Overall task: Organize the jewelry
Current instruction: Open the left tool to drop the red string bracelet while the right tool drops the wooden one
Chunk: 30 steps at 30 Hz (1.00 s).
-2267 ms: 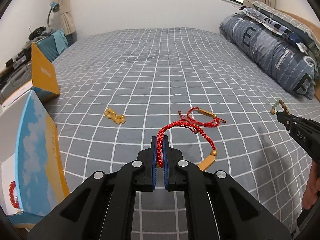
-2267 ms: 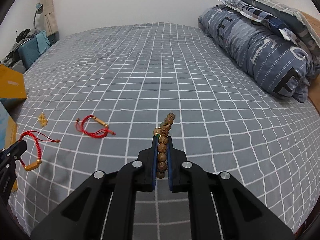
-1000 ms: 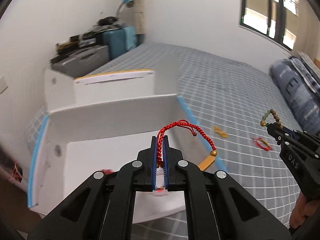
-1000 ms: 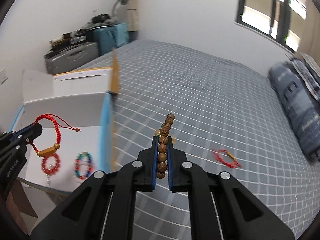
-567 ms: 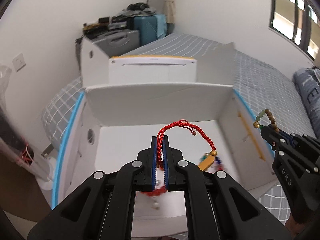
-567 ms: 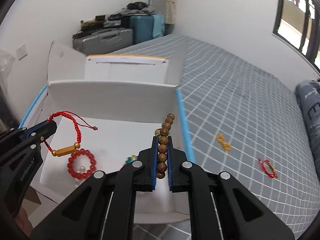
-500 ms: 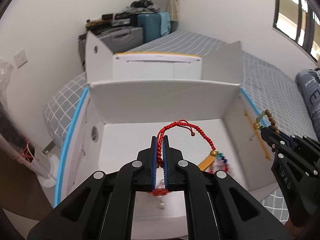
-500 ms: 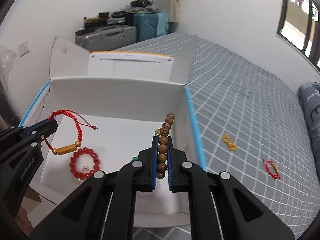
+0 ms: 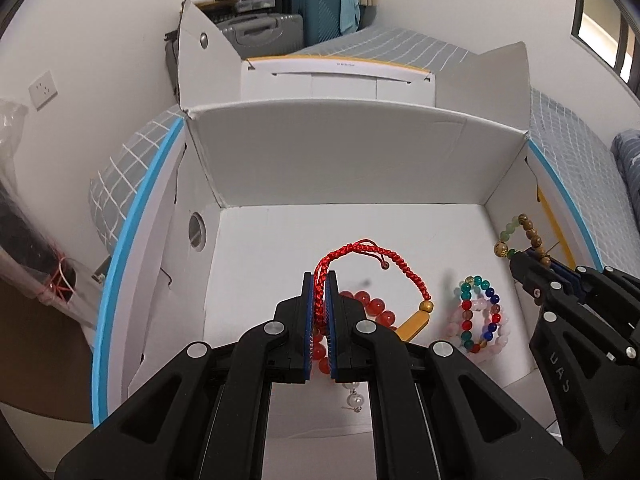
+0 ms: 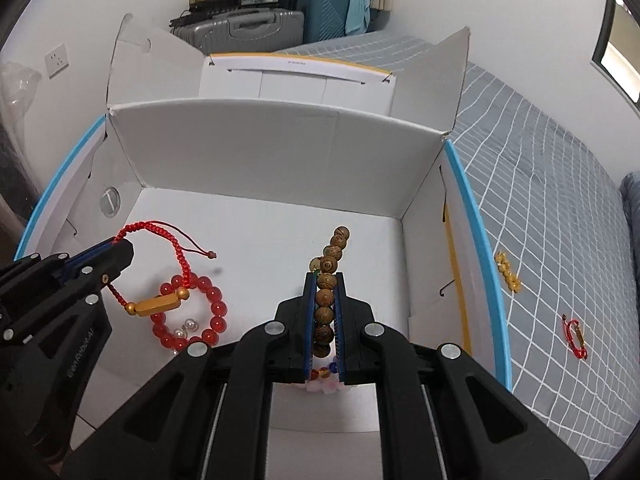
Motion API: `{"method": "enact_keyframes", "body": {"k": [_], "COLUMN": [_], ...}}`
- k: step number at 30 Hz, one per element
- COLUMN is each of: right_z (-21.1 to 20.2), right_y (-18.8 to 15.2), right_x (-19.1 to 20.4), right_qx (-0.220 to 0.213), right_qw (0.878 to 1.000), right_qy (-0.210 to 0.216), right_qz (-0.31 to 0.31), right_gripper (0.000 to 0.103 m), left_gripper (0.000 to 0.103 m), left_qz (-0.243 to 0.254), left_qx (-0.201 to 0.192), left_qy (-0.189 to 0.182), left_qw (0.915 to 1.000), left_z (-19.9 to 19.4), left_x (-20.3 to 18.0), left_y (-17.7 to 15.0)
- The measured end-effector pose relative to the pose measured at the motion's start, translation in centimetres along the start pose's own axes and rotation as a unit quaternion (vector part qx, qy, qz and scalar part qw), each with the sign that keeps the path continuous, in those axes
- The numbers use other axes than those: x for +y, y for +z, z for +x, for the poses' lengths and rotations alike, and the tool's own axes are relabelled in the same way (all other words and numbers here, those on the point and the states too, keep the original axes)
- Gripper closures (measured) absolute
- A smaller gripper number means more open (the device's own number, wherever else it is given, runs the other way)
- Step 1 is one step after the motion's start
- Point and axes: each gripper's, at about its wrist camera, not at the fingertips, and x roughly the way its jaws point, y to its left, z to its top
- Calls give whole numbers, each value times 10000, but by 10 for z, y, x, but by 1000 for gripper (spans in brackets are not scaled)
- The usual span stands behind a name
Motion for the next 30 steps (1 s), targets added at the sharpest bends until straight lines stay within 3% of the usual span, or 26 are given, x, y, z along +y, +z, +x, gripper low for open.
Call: {"method": "enact_keyframes", "body": {"k": [12,14,15,18,19,22,25,30], "right_z": [14,11,9,-2,-8,-20,-31,-39], "right_y": [-1,-1,0,1,1,3,4,3], "right_x": [-2,-2,-3,-7,-10,-17,-25,-39], "right_qx": [312,253,220,55,-43,-259,-464,-579], "right_qw": [9994,9995,9995,9995,9993,9987,9977,9963], "right_qy": [145,155,154,180,171,145,27,-70], "right_qz": [103,147,169,257,323,412,496,631], "right_gripper": [94,81,69,50,40,29,14,8], "left_gripper": [94,91,85,59,57,40,32,16], "left_qz": [22,26,44,8,1,-13,-31,-84], "left_qx": [192,208,190,58,-18,-101,-178,-370], "left_qy": [176,169,175,192,229,290,380,436], "left_qw": [9997,9996,9997,9998,9997,9995,9991,9983], "left_z": [7,5,4,-3,-7,-14,-20,-30], "left_x": [4,4,4,5,5,4,4,6], "left_y": [7,6,5,5,5,7,9,8]}}
